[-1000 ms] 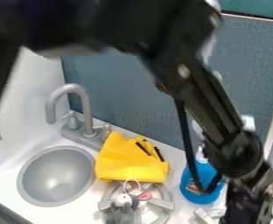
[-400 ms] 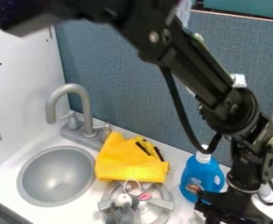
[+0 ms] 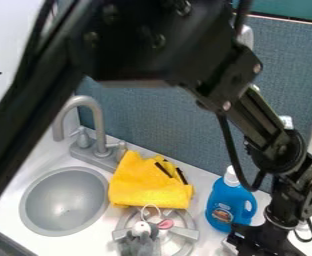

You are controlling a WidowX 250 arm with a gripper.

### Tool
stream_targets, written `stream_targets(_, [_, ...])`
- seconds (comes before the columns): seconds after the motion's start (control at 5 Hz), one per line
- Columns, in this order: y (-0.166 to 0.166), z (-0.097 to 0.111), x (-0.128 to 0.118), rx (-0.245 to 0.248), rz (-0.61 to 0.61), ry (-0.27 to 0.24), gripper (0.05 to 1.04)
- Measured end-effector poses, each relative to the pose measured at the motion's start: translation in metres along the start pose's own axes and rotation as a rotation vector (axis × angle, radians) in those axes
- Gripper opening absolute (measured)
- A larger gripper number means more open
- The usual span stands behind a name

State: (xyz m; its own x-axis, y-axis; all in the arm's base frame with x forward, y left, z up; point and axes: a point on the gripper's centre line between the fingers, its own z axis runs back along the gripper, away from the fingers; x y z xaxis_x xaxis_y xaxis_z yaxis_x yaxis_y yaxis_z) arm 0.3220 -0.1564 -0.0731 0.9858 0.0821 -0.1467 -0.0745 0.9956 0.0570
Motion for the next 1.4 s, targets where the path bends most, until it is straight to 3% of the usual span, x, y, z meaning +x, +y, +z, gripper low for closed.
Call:
stream_targets(0.4, [-0.007,-0.002,0.013,-0.046,0.03,0.018,0.642])
stream_targets(0.6, [-0.006,-0.008,0.007,-0.054,0.042,0.03,0.935])
stream_targets(0.8, [-0.007,0.011,0.001,-0.095,0.05,-0.003,1.01])
stream_targets(1.0, [0.001,0.037,-0.009,-0.095,0.048,-0.052,1.005])
stream_targets(1.4, [0.053,0.069,-0.086,-0.029,0.137,-0.093,1.004])
